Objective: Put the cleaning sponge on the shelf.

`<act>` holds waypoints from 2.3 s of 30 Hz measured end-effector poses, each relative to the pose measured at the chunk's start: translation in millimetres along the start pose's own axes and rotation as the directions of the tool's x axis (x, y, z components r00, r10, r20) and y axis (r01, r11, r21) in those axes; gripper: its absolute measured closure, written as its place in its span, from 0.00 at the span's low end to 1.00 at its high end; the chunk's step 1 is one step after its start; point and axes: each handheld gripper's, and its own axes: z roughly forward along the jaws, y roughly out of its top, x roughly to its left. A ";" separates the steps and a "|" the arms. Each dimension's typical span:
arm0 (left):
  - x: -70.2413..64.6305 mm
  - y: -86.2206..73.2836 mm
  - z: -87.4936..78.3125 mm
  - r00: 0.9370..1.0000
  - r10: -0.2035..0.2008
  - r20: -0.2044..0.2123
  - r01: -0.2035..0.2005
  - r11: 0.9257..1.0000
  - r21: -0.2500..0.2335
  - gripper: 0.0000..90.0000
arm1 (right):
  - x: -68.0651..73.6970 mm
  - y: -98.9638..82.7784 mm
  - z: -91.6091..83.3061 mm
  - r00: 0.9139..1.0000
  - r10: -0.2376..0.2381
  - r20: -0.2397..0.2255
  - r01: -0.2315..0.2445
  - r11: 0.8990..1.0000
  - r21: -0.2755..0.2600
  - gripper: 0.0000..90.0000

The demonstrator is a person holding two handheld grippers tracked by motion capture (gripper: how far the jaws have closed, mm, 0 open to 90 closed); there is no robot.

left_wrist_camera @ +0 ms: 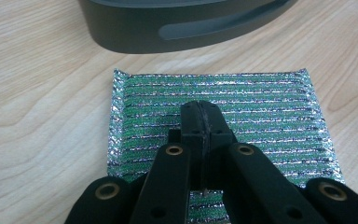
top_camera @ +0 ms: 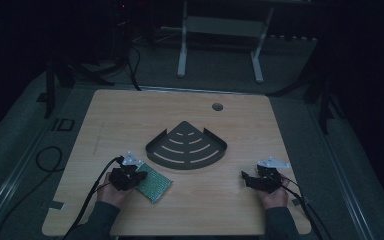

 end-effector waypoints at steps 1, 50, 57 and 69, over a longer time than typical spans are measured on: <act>1.7 0.3 0.0 1.000 -0.003 -0.003 0.003 1.000 -0.001 1.00 | 0.0 0.0 0.0 1.000 0.000 0.000 0.000 1.000 0.000 0.29; -9.0 -13.0 -24.8 0.997 -0.052 0.057 0.052 0.999 0.002 1.00 | -0.1 0.0 -0.1 1.000 -0.001 0.000 0.001 1.000 0.002 0.29; -11.3 -13.9 -18.0 0.998 -0.035 0.047 0.033 0.998 0.044 1.00 | -0.2 0.0 -0.1 1.000 -0.001 0.000 0.001 1.000 0.002 0.29; -1.4 -23.5 -24.5 0.997 -0.070 -0.012 0.071 0.996 0.062 1.00 | -0.2 0.1 -0.1 1.000 -0.002 -0.001 0.002 1.000 0.001 0.29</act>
